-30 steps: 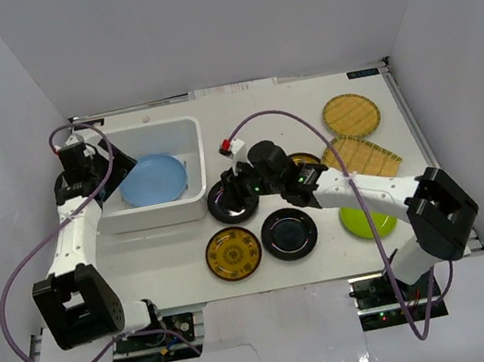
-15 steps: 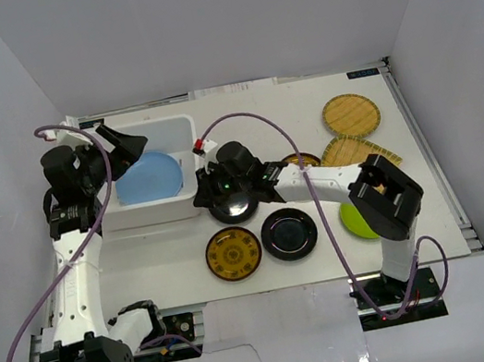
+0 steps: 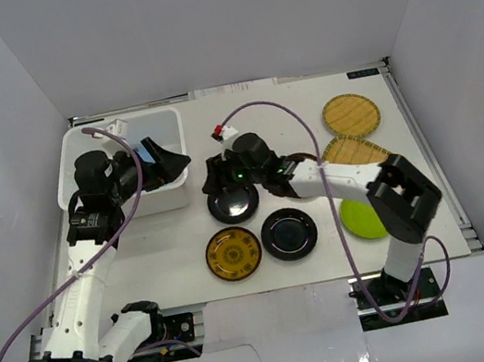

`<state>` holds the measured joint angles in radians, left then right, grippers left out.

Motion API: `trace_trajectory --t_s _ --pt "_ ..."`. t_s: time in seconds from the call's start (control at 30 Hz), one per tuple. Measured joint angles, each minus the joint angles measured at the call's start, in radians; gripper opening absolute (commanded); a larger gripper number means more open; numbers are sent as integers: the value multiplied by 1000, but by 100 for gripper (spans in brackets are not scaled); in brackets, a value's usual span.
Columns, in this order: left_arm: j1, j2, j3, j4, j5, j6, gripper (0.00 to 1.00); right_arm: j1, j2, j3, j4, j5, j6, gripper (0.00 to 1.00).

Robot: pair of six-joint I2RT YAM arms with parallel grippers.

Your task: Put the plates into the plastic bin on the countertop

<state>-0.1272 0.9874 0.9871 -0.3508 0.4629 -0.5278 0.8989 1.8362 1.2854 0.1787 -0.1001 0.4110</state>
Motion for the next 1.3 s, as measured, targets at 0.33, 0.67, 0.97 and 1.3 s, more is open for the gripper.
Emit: trace_trajectory --t_s 0.33,0.67,0.97,1.3 --pt "-254 -75 -96 151 268 10 98 -572 -715 -566 -50 89 39 68" --pt "-448 -154 -282 180 356 132 98 -1135 -1020 -838 -181 204 80 77" --pt "-562 -214 -287 118 231 219 98 -1323 -805 -910 -118 9 96 83" --pt "-591 -232 -287 103 164 245 98 -1366 -540 -982 267 -190 163 67"
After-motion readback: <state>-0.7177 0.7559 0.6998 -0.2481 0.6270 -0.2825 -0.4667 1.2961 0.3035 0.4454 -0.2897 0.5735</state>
